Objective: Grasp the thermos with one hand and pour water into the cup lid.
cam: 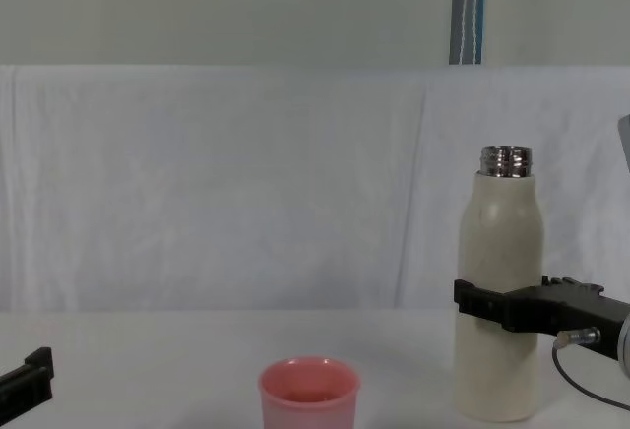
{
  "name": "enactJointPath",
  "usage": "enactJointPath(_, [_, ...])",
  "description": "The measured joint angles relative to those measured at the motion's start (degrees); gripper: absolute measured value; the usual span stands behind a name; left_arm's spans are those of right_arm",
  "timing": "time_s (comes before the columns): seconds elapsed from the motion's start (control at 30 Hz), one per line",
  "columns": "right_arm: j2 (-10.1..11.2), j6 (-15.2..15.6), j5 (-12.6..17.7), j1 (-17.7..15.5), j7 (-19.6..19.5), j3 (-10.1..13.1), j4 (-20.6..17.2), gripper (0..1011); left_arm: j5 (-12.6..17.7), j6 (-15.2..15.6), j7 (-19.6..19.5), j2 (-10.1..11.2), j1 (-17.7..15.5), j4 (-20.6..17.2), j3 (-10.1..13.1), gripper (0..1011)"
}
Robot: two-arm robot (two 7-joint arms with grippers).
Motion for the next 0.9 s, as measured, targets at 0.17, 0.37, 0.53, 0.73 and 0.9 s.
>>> enactJointPath(0.17, [0.0, 0.0, 0.0, 0.0, 0.0, 0.0, 0.0, 1001, 0.0, 0.0, 0.0, 0.0, 0.0, 0.0, 0.0, 1001])
enactJointPath(0.37, [0.0, 0.0, 0.0, 0.0, 0.0, 0.0, 0.0, 1001, 0.0, 0.0, 0.0, 0.0, 0.0, 0.0, 0.0, 1001])
enactJointPath(0.53, [0.0, 0.0, 0.0, 0.0, 0.0, 0.0, 0.0, 1001, 0.0, 0.0, 0.0, 0.0, 0.0, 0.0, 0.0, 1001])
enactJointPath(0.73, [0.0, 0.0, 0.0, 0.0, 0.0, 0.0, 0.0, 1001, 0.0, 0.0, 0.0, 0.0, 0.0, 0.0, 0.0, 1001])
enactJointPath(0.9, [0.0, 0.0, 0.0, 0.0, 0.0, 0.0, 0.0, 1001, 0.0, 0.0, 0.0, 0.0, 0.0, 0.0, 0.0, 1001])
